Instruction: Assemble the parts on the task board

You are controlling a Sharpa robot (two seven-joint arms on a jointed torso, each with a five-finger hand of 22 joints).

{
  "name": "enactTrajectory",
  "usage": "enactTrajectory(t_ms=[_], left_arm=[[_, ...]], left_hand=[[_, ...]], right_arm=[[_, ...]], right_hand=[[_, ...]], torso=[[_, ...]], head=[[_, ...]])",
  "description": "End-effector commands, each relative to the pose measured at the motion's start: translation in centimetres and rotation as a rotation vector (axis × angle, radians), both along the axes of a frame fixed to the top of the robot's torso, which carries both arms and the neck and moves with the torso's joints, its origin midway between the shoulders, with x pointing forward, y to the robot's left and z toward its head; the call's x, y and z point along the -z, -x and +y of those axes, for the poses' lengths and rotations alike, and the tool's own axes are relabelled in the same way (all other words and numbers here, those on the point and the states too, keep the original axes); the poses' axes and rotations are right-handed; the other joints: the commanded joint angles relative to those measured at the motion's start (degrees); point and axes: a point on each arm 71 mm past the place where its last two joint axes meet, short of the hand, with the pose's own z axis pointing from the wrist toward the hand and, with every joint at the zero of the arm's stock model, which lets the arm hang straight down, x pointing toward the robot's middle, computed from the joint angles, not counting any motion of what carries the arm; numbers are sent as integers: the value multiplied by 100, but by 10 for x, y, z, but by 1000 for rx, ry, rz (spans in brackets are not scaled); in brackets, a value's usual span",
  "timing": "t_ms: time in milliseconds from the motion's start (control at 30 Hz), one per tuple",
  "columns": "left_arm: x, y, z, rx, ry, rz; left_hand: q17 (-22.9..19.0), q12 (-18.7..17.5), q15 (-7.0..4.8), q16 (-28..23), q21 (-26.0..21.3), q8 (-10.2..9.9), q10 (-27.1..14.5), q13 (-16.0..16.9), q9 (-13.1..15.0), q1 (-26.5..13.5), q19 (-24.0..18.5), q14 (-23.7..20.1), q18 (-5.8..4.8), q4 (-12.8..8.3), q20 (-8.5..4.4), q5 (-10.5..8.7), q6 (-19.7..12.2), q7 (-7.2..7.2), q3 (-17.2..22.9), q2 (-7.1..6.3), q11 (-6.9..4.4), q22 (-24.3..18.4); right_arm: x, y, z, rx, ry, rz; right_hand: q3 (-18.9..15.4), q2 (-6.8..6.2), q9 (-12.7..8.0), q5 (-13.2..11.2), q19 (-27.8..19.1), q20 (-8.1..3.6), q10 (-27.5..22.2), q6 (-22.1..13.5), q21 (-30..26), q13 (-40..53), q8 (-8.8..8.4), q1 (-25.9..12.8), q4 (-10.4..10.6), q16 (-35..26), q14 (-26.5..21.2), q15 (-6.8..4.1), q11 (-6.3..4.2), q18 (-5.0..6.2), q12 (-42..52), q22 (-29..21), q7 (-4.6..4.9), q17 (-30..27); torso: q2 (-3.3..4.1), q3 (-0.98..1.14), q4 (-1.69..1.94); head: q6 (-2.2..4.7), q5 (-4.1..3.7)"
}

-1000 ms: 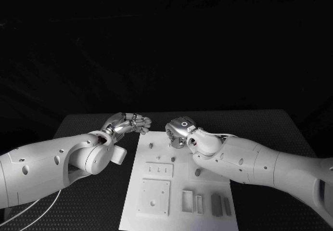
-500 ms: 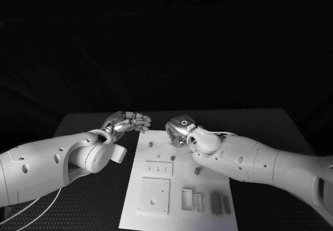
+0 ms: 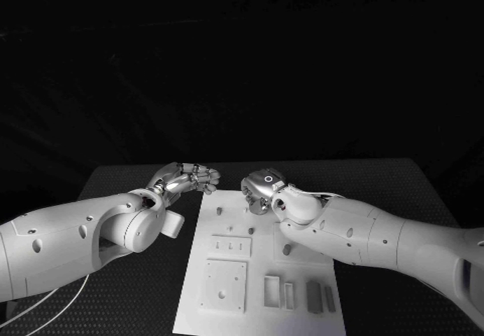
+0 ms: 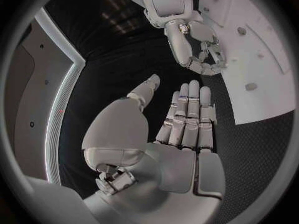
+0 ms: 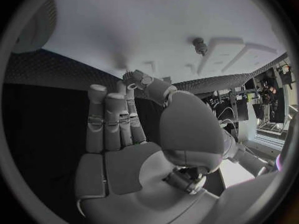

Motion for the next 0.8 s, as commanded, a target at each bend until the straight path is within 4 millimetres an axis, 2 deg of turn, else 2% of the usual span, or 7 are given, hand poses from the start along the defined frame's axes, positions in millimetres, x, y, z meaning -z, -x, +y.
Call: enactTrajectory(t_ms=[33,800], left_arm=[[-1,0,-2,11,8,-3],[-1,0,-1,10,7,0]], left_hand=[[8,-30,12,-28,31,-28,39,-9,-6,-75,26,30,47,-32,10,-23,-6,52,12,2,0,-6],[12,-38,14,-33,33,-30,40,-10,-6,-95,23,29,47,-48,11,-26,-9,54,29,2,2,-6]], right_arm=[[1,0,0,0,-2,9],[0,-1,-1,13,-15,-3]], right_hand=[[7,-47,-8,14,-34,12,-73,-67,18,-17,-32,25,26,1,-12,45,5,182,-11,87,24,-13],[30,-5,2,14,-18,20,-68,-34,38,-24,-17,35,96,34,-3,47,6,182,17,85,15,-27]], torso=[[4,1,2],[7,4,3]], head=[[-6,-3],[-9,-12]])
